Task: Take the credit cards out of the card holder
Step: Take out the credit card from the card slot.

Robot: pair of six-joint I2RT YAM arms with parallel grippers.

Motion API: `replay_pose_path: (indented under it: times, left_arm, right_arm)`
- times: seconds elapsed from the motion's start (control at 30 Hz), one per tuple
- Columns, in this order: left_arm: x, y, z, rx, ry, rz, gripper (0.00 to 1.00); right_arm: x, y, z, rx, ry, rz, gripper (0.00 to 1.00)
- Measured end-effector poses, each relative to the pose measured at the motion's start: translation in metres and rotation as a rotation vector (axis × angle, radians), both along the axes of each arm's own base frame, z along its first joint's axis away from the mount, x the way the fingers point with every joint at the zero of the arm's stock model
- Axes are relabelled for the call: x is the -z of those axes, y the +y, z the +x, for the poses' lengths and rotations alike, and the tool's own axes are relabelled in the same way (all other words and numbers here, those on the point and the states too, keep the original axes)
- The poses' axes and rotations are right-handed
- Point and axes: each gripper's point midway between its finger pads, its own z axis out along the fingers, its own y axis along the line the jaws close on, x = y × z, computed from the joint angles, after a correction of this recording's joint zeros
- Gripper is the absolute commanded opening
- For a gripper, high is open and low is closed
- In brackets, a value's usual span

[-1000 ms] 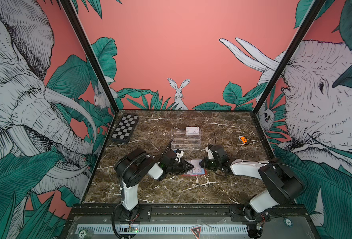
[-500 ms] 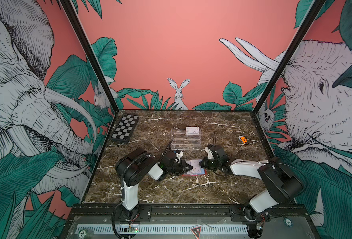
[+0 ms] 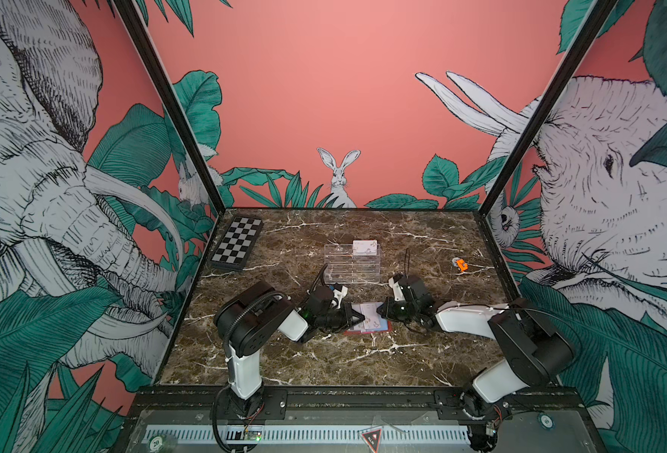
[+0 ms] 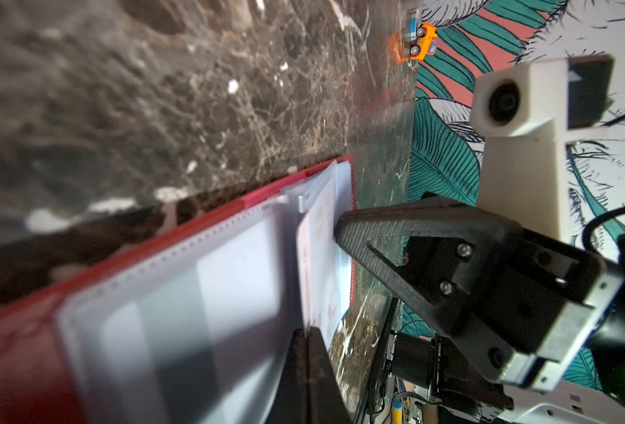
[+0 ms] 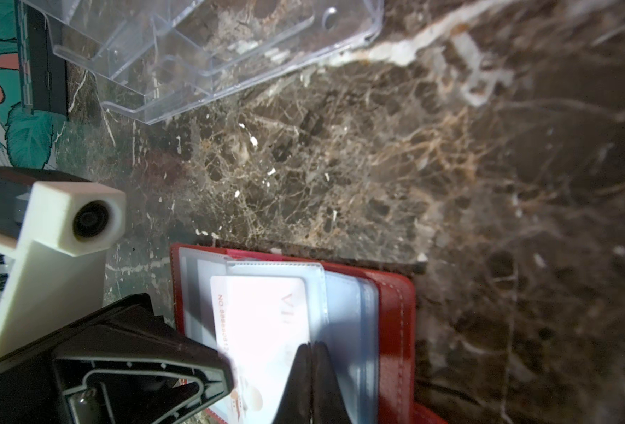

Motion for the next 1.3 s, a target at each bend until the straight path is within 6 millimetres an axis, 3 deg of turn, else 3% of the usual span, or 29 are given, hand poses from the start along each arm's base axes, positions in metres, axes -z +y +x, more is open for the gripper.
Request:
replay_pose_path:
  times: [0.27,0.37,0.43,0.87,1.17,1.3]
  left_arm:
    - [0.0004,0.0071,-0.0007,-0.009,-0.010,0.008,0.00]
    - [-0.0001,0.0077,-0.0009,-0.012,-0.013,0.003,0.27]
    - [-0.0020,0.0072,-0.0011,-0.014,-0.010,-0.009,0.31]
    - [-0.0023,0.0026,0.0017,-0.009,-0.017,-0.032,0.28]
    - [0.0044,0.0009,0.0029,-0.002,-0.001,-0.009,0.00]
    - [0.0032,0.0012,0.0040,0.002,-0.009,-0.011,0.00]
  right_arm:
    - [0.0004,-0.0002,-0.0006,-0.004,0.002,-0.005,0.00]
    - [0.0006,0.0003,-0.0006,-0.006,0.004,-0.003,0.00]
    - [0.0005,0.0011,-0.0005,-0.009,0.006,-0.001,0.00]
    - [-0.0001,0.0035,-0.0010,-0.017,0.012,0.007,0.00]
    - [-0.0001,0.0036,-0.0011,-0.018,0.013,0.007,0.00]
    - [0.0000,0.0034,-0.0011,-0.020,0.011,0.005,0.00]
